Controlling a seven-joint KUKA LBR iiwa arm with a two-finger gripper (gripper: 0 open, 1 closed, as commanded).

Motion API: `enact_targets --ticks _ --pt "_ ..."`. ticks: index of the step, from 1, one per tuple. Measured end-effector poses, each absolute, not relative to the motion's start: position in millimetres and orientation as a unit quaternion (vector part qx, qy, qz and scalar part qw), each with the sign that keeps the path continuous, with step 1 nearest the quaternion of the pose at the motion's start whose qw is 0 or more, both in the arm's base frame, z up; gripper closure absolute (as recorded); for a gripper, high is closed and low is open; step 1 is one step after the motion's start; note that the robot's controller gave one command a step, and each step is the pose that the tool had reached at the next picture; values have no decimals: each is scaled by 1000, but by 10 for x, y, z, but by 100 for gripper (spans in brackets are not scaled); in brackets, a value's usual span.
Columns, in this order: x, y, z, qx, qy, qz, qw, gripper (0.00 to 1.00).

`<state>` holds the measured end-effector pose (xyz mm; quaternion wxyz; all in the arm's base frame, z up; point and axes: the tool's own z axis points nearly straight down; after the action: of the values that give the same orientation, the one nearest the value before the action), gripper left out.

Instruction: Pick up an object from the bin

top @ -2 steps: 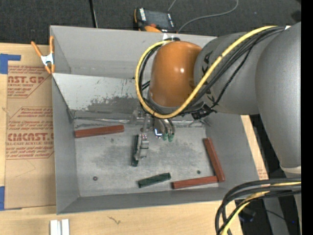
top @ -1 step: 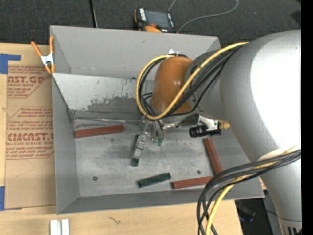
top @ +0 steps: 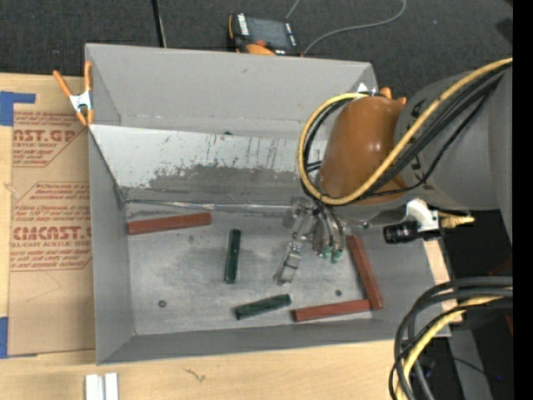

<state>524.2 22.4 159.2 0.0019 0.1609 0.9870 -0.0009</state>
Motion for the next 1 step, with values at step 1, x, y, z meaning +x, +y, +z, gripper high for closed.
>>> enact_targets --ticks 1 --pt "4930 773 744 80 997 0 -3 0"
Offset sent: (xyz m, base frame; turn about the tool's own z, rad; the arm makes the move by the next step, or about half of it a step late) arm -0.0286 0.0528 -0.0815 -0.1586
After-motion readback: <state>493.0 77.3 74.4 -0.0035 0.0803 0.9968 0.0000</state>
